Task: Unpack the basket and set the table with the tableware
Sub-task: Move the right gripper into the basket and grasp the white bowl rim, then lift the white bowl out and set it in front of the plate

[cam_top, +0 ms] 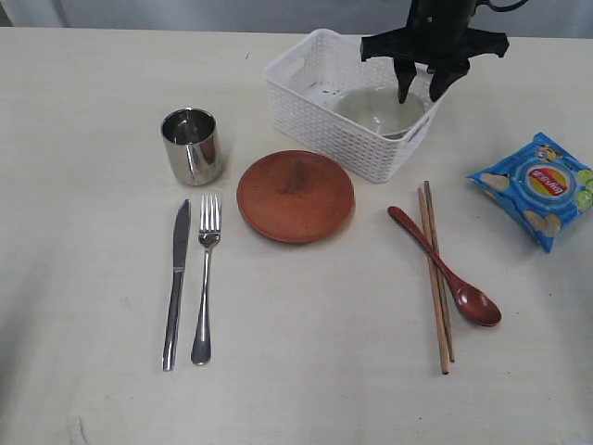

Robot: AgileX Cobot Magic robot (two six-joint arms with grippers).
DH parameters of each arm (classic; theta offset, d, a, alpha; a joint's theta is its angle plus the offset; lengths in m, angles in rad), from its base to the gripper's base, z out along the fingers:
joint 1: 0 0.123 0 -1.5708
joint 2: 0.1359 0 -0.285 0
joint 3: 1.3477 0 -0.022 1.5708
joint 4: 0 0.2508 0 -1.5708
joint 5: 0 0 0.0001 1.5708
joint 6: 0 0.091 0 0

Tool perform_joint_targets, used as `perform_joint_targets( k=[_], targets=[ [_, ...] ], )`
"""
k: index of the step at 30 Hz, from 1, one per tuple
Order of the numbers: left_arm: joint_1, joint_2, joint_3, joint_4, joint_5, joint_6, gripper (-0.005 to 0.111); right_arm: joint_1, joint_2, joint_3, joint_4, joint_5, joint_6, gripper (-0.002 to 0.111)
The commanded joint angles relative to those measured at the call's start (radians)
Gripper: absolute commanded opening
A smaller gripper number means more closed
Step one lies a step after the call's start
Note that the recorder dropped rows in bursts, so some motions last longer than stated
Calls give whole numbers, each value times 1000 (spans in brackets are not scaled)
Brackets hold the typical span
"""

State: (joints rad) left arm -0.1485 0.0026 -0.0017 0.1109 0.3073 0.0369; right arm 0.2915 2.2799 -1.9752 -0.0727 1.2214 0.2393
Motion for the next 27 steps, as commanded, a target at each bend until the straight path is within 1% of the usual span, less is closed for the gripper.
perform_joint_targets(
  k=[1,8,10,11,12,13,14,17,20,24,27],
  targets=[
    [5,-3,2,-11,-8,-3,0,2,20,0,-13,0,-42,43],
    [5,-3,2,-11,-8,-3,0,2,80,0,23,0,-61,43],
    [5,-3,2,-11,-8,-3,0,2,80,0,23,0,-73,39],
    [5,-3,2,-11,-8,-3,0,2,80,0,23,-1,-94,26],
    [5,-3,2,-11,-8,-3,0,2,80,0,23,-1,-107,19],
    [5,-3,2,-11,-8,-3,0,2,80,0,23,-1,-126,2],
    [5,-3,2,-11,-8,-3,0,2,80,0,23,-5,-129,0],
    [5,-3,2,-3,-8,-3,0,2,74,0,23,-22,-132,0],
    [5,-3,2,-3,-8,-3,0,2,26,0,12,-93,-129,0],
    [5,-3,2,-3,-8,-3,0,2,-45,0,-119,-141,-34,0],
    [5,-3,2,-3,-8,-3,0,2,-92,0,-142,-145,-38,0]
  ],
)
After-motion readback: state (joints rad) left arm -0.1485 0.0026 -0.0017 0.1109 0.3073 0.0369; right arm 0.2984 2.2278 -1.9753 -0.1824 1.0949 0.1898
